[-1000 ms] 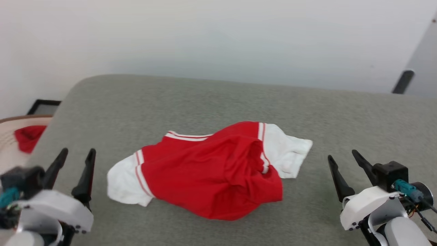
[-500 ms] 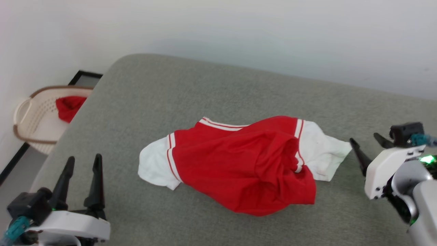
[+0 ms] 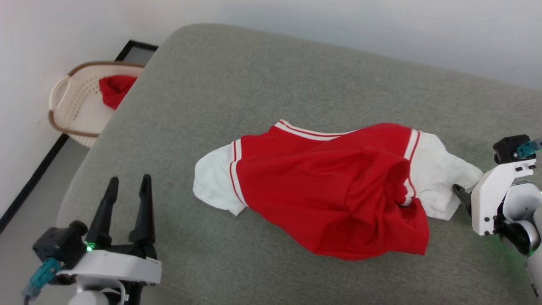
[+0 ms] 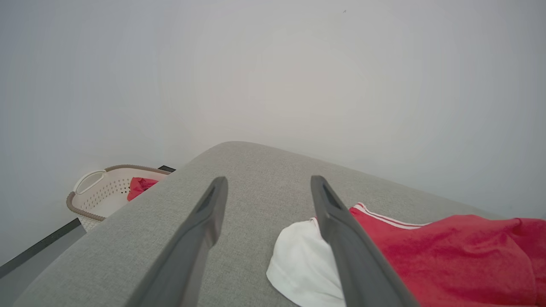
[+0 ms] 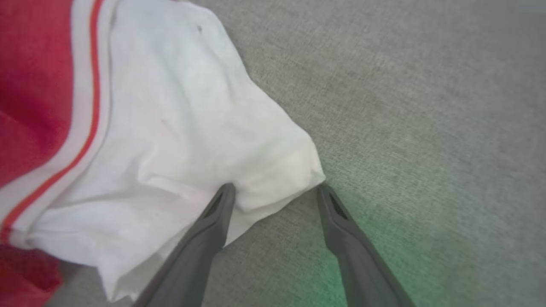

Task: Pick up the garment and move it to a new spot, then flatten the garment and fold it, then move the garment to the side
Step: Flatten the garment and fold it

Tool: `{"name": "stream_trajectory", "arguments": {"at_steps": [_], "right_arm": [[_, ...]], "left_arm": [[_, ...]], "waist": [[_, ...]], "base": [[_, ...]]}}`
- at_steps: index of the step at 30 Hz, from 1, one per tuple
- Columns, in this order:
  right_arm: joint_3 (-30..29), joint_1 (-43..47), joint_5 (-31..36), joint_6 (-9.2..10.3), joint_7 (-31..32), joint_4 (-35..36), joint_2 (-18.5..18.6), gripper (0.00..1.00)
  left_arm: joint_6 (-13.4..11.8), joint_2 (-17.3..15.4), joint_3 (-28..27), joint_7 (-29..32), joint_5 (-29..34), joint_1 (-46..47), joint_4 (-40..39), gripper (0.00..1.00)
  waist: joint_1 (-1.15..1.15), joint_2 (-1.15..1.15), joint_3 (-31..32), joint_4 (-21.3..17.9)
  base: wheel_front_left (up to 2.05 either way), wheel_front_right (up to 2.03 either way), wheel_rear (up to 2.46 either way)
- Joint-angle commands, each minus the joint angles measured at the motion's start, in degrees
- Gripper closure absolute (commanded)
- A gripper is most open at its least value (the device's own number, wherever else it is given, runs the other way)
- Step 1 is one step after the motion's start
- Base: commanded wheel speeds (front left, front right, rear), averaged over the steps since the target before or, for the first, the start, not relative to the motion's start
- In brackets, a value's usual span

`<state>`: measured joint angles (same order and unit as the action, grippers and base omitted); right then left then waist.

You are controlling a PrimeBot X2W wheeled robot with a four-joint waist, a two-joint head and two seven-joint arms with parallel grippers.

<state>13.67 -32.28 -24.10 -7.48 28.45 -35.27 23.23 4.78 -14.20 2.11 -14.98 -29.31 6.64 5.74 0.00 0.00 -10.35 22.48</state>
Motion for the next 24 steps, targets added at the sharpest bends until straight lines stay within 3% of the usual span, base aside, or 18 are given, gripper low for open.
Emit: {"name": "stream_trajectory", "arguments": {"at_steps": [1, 2, 3, 4, 5, 14, 24], "right_arm": [[0.07, -0.78, -0.32, -0.03, 1.61, -1.30, 0.24, 0.00], [0.12, -0.88, -0.36, -0.03, 2.58, -2.06, 0.14, 0.00], [-0.18, -1.00, -0.23, -0.03, 3.21, -2.85, 0.02, 0.49], [-0.41, -1.20, 0.08, -0.02, 3.72, -3.38, -0.12, 0.91], [-0.54, -1.48, 0.31, -0.02, 4.35, -4.01, -0.31, 1.00], [-1.16, -4.55, 1.14, 0.02, 5.62, -4.37, 0.08, 1.00], [-0.97, -5.48, -0.35, 0.01, 4.32, -0.19, 2.75, 1.00]], "left_arm": [[0.71, 0.72, -0.43, -0.20, 0.62, 0.62, 0.37, 0.00], [1.01, 1.20, -0.69, -0.20, 0.92, 0.75, 0.58, 0.00], [1.34, 1.57, -1.00, -0.20, 1.27, 0.92, 0.76, 0.00], [1.50, 1.95, -1.24, -0.20, 1.49, 1.06, 0.92, 0.00], [1.79, 2.32, -1.46, -0.20, 1.78, 1.13, 1.09, 0.00], [2.65, 3.76, -3.52, -0.20, 3.13, 0.98, 1.54, 0.00], [2.78, 2.65, -4.52, -0.20, 3.92, 0.10, 0.31, 0.00]], "waist": [[0.00, 0.00, -1.64, 1.49], [0.00, 0.00, -1.79, 1.54], [0.00, 0.00, -1.92, 1.55], [0.00, 0.00, -2.06, 1.54], [0.00, 0.00, -2.16, 1.52], [0.00, 0.00, -2.22, 0.04], [0.00, 0.00, -1.05, -4.61]], "base": [[0.00, 0.00, 0.00], [0.00, 0.00, 0.00], [0.00, 0.00, 0.00], [0.00, 0.00, 0.00], [0.00, 0.00, 0.00], [0.00, 0.00, 0.00], [0.00, 0.00, 0.00]]}}
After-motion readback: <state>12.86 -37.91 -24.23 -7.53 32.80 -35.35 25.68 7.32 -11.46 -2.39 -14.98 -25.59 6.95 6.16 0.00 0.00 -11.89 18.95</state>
